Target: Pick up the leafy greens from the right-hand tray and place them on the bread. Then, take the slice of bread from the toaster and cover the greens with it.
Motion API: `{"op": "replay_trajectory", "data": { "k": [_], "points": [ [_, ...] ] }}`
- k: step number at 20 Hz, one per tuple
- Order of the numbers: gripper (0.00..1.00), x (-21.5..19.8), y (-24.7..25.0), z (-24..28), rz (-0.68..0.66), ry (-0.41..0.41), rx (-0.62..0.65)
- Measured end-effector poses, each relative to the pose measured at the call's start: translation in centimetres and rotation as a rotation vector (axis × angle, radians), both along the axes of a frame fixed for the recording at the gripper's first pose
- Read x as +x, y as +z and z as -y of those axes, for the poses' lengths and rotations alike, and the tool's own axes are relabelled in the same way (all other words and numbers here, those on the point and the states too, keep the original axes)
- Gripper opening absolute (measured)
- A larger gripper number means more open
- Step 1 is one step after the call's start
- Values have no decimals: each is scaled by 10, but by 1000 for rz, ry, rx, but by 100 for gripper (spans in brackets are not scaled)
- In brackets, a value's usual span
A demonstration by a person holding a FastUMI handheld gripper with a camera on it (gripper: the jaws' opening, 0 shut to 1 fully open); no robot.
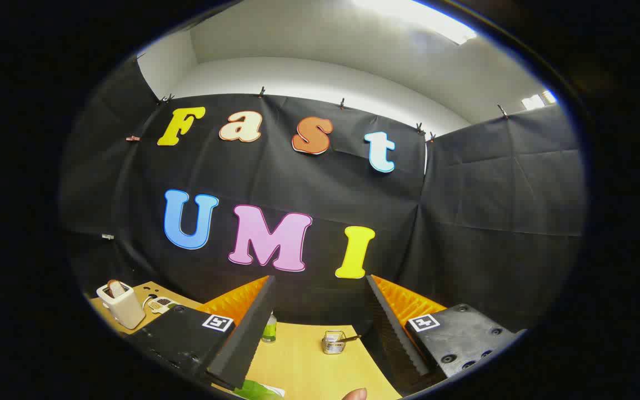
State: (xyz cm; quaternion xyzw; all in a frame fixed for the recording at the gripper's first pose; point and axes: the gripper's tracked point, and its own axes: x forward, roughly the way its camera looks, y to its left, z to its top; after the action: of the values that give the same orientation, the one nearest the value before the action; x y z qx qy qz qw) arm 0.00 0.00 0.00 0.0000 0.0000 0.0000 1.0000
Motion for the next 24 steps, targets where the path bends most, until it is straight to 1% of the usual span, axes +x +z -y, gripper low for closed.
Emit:
{"op": "replay_trajectory", "data": {
  "k": [2,6,16,22,24],
  "points": [
    [98,3,3,-13,0,29,20],
    [98,5,11,-28,16,63,-4],
    [98,4,12,-50,14,104,7],
    [98,3,12,-54,14,119,-11],
    [98,2,8,-59,-6,144,-12]
  ]
}}
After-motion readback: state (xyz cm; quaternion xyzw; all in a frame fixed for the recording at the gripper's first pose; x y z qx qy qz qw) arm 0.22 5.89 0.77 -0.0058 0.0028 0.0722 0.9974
